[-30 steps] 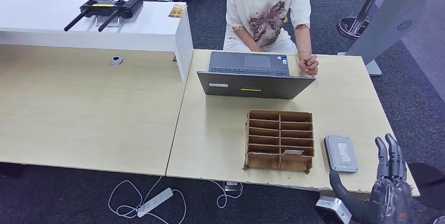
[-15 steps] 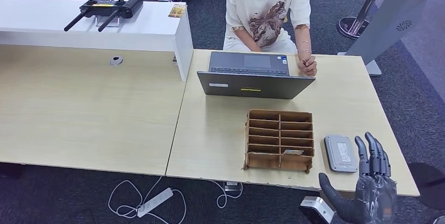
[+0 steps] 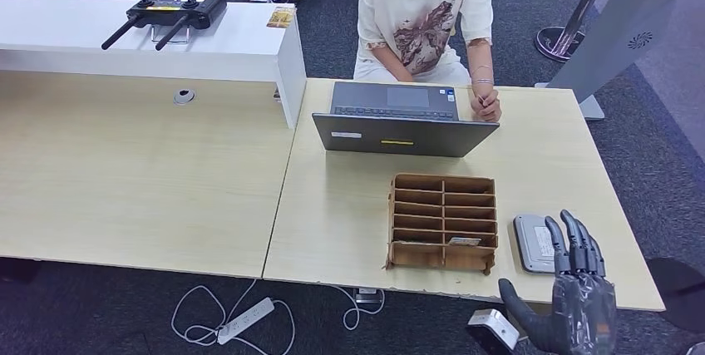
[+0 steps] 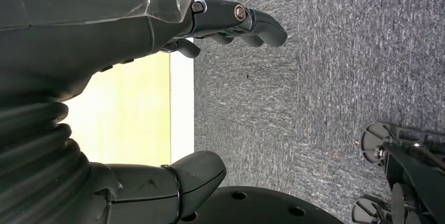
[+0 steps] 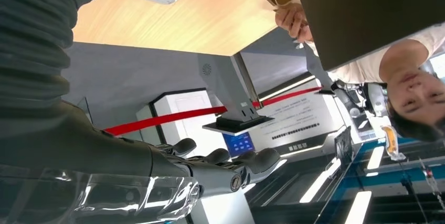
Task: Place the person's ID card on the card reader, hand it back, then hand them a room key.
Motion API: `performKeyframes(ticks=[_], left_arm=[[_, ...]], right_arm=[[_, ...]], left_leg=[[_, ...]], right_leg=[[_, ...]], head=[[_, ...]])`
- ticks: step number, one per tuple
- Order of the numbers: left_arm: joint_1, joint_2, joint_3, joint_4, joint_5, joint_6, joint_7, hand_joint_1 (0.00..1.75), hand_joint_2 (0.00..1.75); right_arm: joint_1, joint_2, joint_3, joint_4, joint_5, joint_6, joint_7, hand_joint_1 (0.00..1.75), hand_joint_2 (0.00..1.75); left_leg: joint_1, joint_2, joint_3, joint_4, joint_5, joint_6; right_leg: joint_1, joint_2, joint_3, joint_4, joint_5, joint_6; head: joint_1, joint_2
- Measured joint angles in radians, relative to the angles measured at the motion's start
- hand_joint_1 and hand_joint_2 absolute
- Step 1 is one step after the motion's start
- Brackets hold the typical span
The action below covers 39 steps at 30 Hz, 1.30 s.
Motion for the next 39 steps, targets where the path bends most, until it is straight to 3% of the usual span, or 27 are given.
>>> performKeyframes(ticks=[9, 22, 39], left_arm=[[0.0, 0.001, 0.0, 0.0, -0.002, -0.003, -0.002, 0.0, 1.75], [0.001, 0.011, 0.0, 0.0, -0.008, -0.013, -0.007, 0.0, 1.75], [0.001, 0.018, 0.0, 0.0, -0.007, -0.018, -0.003, 0.0, 1.75]], right_arm=[[-0.019, -0.05, 0.023, 0.024, 0.016, 0.066, 0.029, 0.0, 1.75], [-0.035, -0.174, 0.048, 0.07, -0.058, 0.086, 0.039, 0.0, 1.75], [-0.086, -0.246, 0.06, 0.114, -0.108, 0.102, 0.023, 0.0, 1.75]], left_leg=[[0.0, 0.0, 0.0, 0.0, 0.0, 0.0], [0.0, 0.0, 0.0, 0.0, 0.0, 0.0], [0.0, 0.0, 0.0, 0.0, 0.0, 0.0]], right_leg=[[0.0, 0.0, 0.0, 0.0, 0.0, 0.0], [0.0, 0.0, 0.0, 0.0, 0.0, 0.0], [0.0, 0.0, 0.0, 0.0, 0.0, 0.0]], head=[[0.0, 0.0], [0.0, 0.0], [0.0, 0.0]])
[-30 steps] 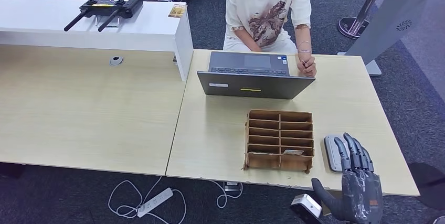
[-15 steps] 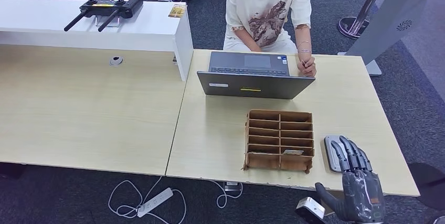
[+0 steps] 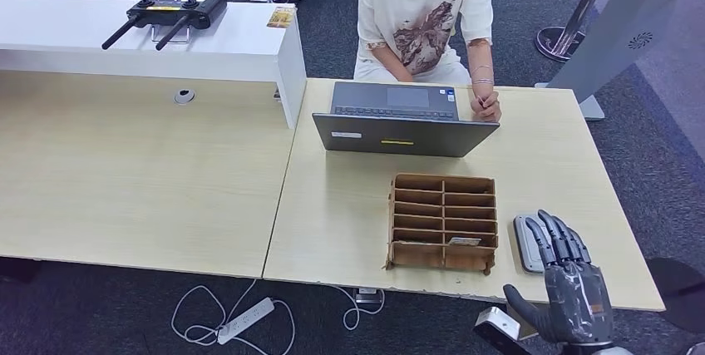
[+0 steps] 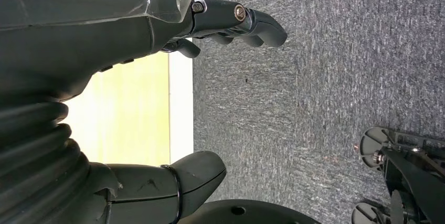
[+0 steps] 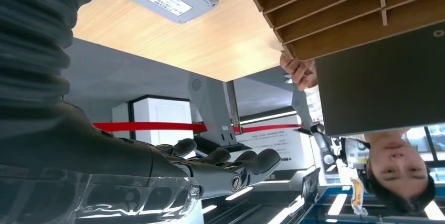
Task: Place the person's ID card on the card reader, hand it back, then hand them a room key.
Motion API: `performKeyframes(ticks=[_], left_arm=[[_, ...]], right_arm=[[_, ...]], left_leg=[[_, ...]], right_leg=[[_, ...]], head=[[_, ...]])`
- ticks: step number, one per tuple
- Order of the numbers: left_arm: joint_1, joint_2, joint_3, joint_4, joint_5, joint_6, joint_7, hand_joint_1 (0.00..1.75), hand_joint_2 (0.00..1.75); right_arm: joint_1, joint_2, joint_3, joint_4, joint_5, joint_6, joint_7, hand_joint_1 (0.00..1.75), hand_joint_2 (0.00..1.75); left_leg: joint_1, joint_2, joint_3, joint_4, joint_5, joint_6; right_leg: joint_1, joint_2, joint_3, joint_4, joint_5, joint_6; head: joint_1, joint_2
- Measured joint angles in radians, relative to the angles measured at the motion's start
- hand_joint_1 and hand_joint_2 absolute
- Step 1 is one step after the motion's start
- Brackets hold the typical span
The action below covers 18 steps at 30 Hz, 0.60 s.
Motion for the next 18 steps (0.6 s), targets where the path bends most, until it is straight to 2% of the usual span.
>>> performKeyframes(ticks=[10, 18], left_arm=[[0.0, -0.001, 0.001, 0.0, 0.012, 0.009, 0.015, 0.0, 1.75], [0.0, -0.001, 0.001, 0.0, 0.009, 0.01, 0.012, 0.0, 1.75]], right_arm=[[-0.1, 0.002, 0.052, 0.074, 0.001, 0.083, 0.015, 0.0, 1.75], [-0.155, 0.017, 0.078, 0.122, -0.001, 0.1, 0.018, 0.0, 1.75]], left_leg=[[0.0, 0.001, 0.0, 0.0, 0.0, 0.0], [0.0, 0.001, 0.0, 0.0, 0.0, 0.0]], right_leg=[[0.0, 0.001, 0.0, 0.0, 0.0, 0.0], [0.0, 0.0, 0.0, 0.0, 0.0, 0.0]], head=[[0.0, 0.0], [0.0, 0.0]])
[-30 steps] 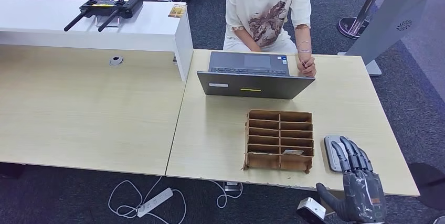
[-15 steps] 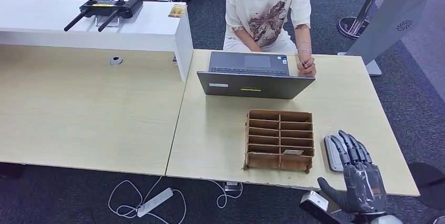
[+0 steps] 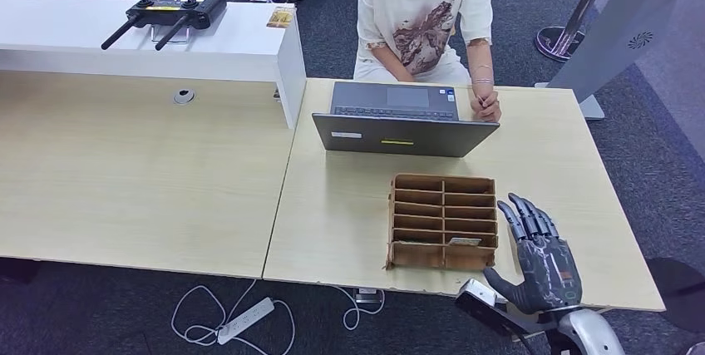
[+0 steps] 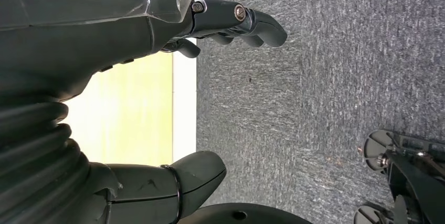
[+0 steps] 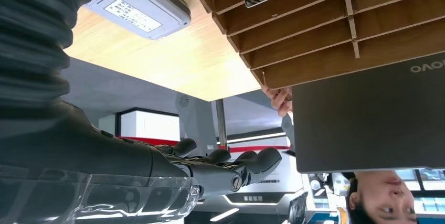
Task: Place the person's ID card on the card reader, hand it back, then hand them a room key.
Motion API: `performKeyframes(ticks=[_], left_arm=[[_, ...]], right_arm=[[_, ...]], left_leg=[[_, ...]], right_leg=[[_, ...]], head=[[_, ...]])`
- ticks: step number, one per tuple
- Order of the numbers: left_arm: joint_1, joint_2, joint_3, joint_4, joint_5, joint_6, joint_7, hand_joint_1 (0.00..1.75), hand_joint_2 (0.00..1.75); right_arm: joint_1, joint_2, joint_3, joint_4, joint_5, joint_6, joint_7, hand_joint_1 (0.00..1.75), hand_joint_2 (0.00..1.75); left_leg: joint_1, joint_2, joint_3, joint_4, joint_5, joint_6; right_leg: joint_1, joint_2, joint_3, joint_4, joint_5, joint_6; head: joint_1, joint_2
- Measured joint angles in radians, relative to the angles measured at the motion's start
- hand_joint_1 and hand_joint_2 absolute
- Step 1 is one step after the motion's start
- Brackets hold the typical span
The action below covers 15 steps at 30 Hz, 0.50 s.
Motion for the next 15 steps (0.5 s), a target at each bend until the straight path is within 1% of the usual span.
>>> performKeyframes(ticks=[8, 15], left_arm=[[0.0, 0.0, 0.0, 0.0, -0.007, 0.0, -0.005, 0.0, 1.75], [0.0, 0.0, 0.0, 0.0, -0.007, -0.001, -0.01, 0.0, 1.75]], right_arm=[[0.02, 0.0, 0.001, 0.0, 0.018, -0.003, 0.023, 0.0, 1.75], [0.027, 0.003, 0.001, 0.0, 0.029, 0.0, 0.024, 0.0, 1.75]], left_leg=[[0.0, 0.0, 0.0, 0.0, 0.0, 0.0], [0.0, 0.0, 0.0, 0.0, 0.0, 0.0]], right_leg=[[0.0, 0.0, 0.0, 0.0, 0.0, 0.0], [0.0, 0.0, 0.0, 0.0, 0.0, 0.0]], head=[[0.0, 0.0], [0.0, 0.0]])
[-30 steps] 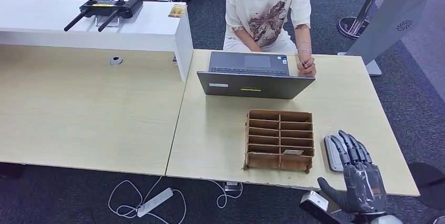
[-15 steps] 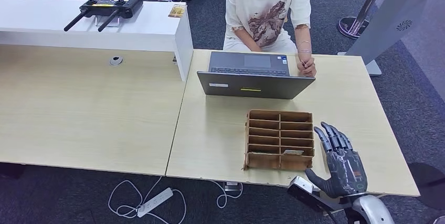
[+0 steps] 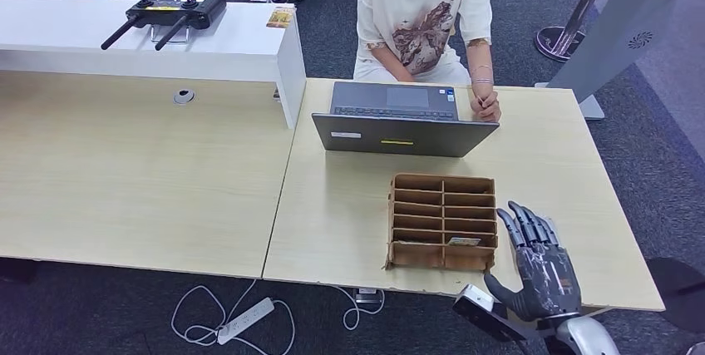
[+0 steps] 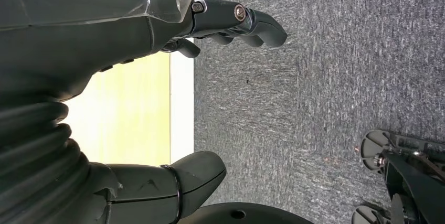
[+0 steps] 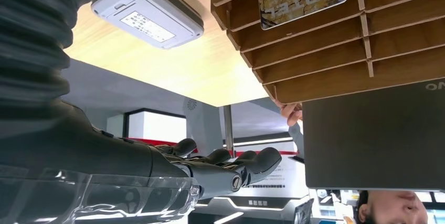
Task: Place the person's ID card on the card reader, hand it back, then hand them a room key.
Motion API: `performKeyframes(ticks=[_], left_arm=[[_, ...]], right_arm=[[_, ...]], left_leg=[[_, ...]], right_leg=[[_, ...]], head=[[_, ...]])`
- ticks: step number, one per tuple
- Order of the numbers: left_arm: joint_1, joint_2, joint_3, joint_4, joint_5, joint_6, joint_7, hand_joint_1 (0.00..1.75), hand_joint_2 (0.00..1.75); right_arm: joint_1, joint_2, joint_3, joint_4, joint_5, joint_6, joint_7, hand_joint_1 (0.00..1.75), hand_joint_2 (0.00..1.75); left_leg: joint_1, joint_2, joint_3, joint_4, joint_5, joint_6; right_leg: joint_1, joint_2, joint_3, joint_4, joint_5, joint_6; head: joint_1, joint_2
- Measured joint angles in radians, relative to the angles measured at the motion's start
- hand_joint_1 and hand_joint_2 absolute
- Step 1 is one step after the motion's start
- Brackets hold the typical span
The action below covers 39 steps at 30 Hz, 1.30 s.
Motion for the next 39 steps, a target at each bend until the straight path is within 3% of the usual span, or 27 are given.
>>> performKeyframes(ticks=[39], left_arm=[[0.0, 0.002, 0.0, 0.0, -0.011, -0.006, -0.01, 0.0, 1.75]], right_arm=[[-0.121, 0.031, 0.058, 0.152, 0.0, 0.038, -0.025, 0.0, 1.75]], left_leg=[[0.0, 0.0, 0.0, 0.0, 0.0, 0.0]], right_leg=[[0.0, 0.0, 0.0, 0.0, 0.0, 0.0]], head=[[0.0, 0.0]])
